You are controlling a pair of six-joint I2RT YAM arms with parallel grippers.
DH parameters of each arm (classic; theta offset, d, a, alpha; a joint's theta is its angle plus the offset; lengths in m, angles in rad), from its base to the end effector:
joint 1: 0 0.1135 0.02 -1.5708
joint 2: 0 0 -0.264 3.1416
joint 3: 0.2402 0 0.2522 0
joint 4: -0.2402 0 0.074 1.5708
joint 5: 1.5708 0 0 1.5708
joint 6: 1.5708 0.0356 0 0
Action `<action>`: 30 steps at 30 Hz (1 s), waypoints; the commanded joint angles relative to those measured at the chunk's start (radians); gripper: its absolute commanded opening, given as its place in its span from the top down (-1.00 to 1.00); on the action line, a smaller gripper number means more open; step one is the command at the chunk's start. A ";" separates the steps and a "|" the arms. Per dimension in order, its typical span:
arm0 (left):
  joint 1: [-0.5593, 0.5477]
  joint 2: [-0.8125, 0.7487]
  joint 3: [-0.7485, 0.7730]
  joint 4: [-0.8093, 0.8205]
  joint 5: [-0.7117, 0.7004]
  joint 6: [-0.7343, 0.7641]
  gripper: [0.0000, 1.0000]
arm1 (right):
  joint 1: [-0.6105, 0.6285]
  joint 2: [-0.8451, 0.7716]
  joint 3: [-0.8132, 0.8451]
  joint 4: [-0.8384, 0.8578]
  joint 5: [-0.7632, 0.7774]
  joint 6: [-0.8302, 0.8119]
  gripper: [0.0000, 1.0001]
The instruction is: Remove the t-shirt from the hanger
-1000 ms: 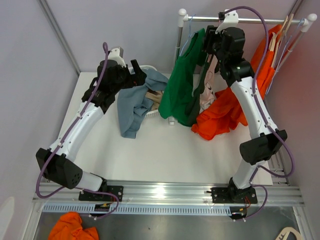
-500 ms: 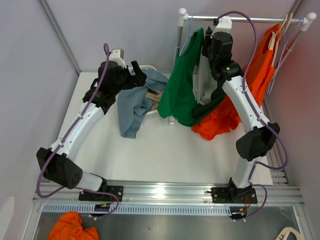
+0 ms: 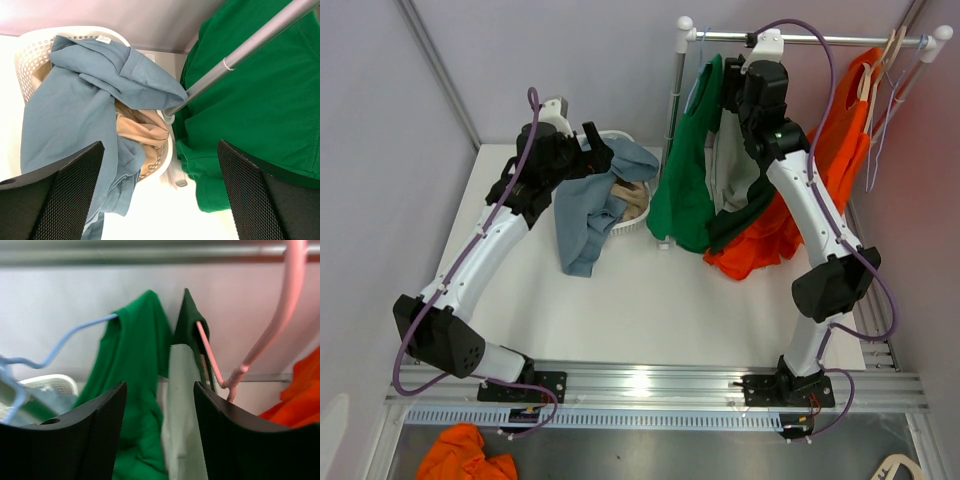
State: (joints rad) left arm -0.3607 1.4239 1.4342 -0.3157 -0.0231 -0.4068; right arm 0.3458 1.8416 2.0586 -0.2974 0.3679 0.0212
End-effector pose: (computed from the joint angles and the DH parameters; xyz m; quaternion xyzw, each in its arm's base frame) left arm 0.3092 -0.1158 0.4042 -0.0254 0.8060 -0.2127 0.5518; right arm 0.4030 0.1316 0.4706 0.0057 0.7331 -0.0105 0.6800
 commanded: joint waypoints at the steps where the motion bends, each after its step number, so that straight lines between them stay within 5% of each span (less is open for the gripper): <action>1: -0.007 -0.031 -0.008 0.032 -0.001 0.016 -0.99 | 0.004 -0.031 0.092 -0.045 -0.075 0.029 -0.23; 30: -0.007 -0.092 -0.043 0.030 -0.006 0.008 -0.99 | 0.002 -0.062 0.245 -0.298 0.011 0.092 -0.17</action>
State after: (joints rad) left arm -0.3607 1.3670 1.4017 -0.3153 -0.0235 -0.4080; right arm 0.3458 1.8210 2.2826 -0.5972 0.3416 0.1200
